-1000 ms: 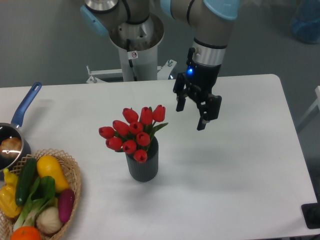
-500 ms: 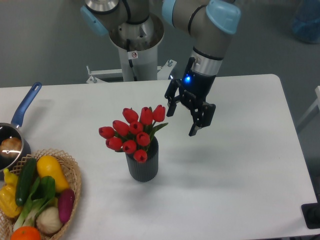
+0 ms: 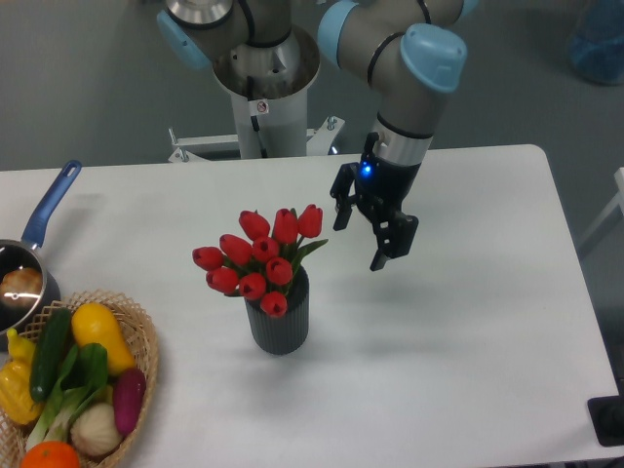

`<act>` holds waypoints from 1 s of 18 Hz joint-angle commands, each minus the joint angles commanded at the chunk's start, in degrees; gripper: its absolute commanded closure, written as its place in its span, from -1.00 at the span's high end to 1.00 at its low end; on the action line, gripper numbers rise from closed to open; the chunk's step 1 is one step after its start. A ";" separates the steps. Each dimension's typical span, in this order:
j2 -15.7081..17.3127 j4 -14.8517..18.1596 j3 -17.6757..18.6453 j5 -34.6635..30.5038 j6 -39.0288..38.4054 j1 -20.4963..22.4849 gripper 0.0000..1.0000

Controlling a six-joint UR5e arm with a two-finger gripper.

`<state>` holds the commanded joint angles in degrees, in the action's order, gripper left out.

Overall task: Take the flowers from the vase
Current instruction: 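Move the open gripper toward the red tulips in the black vase, then lower the open gripper around the tulip stems above the vase rim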

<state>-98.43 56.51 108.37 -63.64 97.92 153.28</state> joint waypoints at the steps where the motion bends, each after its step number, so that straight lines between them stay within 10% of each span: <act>1: -0.70 0.00 0.26 2.10 -0.18 -0.18 1.00; 6: -1.23 1.57 1.15 4.49 -0.44 0.79 1.00; 11: -1.24 9.91 -1.66 5.89 -0.88 2.72 1.00; 18: -1.24 11.25 -1.67 22.42 -8.79 4.66 1.00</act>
<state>-99.67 67.76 106.70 -41.23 89.12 157.94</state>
